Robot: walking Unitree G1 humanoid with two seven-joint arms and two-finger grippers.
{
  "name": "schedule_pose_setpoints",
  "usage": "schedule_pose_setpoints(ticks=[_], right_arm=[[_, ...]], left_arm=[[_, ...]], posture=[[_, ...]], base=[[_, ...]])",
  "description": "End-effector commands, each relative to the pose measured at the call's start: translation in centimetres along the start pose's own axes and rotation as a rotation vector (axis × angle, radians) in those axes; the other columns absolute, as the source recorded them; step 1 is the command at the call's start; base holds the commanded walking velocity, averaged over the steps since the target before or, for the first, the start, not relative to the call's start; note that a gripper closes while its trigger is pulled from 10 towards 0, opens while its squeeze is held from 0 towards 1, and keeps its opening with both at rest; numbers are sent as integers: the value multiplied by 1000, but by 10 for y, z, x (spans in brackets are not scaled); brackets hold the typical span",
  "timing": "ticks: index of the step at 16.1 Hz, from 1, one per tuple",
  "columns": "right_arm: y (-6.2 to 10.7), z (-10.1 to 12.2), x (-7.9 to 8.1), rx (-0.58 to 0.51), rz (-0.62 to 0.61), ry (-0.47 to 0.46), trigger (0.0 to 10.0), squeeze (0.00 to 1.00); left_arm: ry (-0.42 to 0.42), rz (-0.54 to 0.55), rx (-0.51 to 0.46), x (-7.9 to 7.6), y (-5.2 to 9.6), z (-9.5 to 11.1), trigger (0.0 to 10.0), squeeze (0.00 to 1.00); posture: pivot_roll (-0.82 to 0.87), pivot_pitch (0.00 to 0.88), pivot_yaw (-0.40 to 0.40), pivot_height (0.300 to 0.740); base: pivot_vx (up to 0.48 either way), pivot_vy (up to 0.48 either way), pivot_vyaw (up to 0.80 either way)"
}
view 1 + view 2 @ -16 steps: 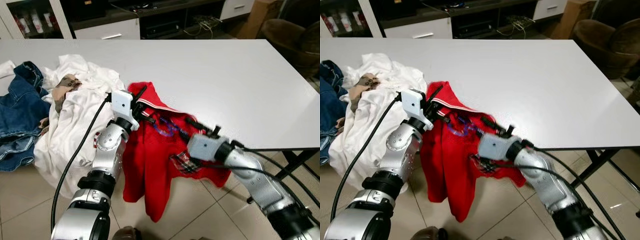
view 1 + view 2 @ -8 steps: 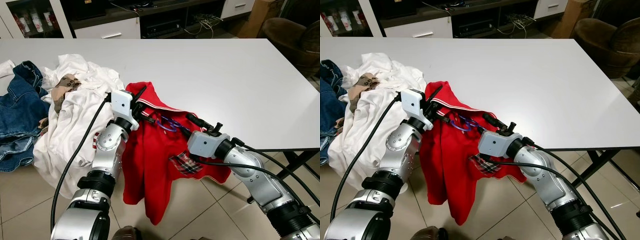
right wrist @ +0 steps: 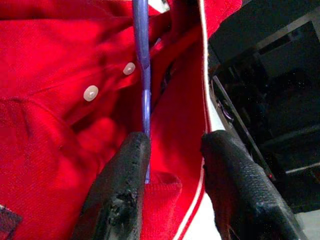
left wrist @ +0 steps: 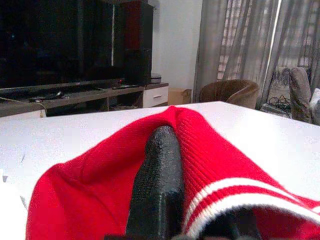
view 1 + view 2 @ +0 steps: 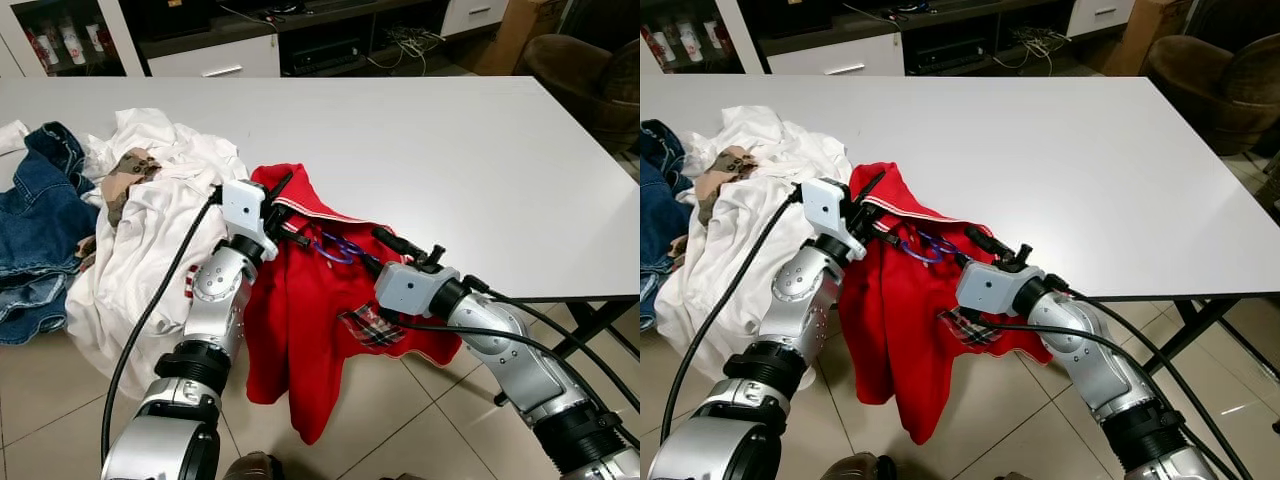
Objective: Hang hanger
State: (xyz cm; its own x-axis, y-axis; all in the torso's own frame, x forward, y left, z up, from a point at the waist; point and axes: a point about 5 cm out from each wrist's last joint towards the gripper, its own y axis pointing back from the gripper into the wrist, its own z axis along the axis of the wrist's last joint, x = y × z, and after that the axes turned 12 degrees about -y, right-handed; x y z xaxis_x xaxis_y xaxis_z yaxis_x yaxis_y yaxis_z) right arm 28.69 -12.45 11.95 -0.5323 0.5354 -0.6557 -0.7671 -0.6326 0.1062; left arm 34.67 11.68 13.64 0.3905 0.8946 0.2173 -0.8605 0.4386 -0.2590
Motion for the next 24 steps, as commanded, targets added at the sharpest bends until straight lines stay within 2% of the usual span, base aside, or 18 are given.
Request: schedule_pose_setpoints(ticks=[1,2,3,4,5,9,12,14,17,20,22,24], right_arm=[[-1,0,-10,-18,-92,-112,10000,0],[3,-2,-17,-42,-184,-288,10000,0],[7,-4,-18,-46,-211,-346,10000,0],[9,-5,-18,-45,-216,-353,10000,0],[10,-5,-18,-49,-222,-359,10000,0],[20,-9,-19,-66,-264,-404,10000,0],[19,-9,-22,-70,-288,-398,10000,0],[17,-5,-22,-81,-269,-347,10000,0],[20,-6,-12,-80,-163,-248,10000,0],[21,-4,-9,-94,-101,-208,10000,0],[20,-3,-10,-107,-89,-189,10000,0],[22,0,-15,-133,-104,-131,10000,0]], left_arm=[[-15,-6,-20,1,-3,5,0,0],[-18,-7,-7,0,-2,3,0,0],[-23,-11,4,0,-1,2,1137,0],[-25,-12,10,0,-1,1,4235,0],[-26,-13,13,0,-1,1,10000,0],[-35,-27,26,-1,-2,0,10000,0],[-45,-27,35,2,-2,-1,10000,0],[-48,-27,37,2,-2,-1,10000,0],[-67,-53,49,3,-1,-2,10000,0],[-106,-93,61,8,1,-3,10000,0],[-142,-110,61,16,0,0,10000,0],[-158,-111,60,22,-3,3,10000,0]], posture=[[18,30,31,740],[23,27,34,740],[23,27,34,740],[20,23,35,740],[20,23,35,740],[12,19,36,740],[10,17,37,740],[11,16,40,740],[12,22,44,740],[9,28,51,740],[13,30,54,740],[20,32,59,740]], base=[[0,0,0],[0,0,0],[0,0,0],[0,0,0],[0,0,0],[0,0,0],[0,0,0],[0,0,0],[0,0,0],[0,0,0],[0,0,0],[0,0,0]])
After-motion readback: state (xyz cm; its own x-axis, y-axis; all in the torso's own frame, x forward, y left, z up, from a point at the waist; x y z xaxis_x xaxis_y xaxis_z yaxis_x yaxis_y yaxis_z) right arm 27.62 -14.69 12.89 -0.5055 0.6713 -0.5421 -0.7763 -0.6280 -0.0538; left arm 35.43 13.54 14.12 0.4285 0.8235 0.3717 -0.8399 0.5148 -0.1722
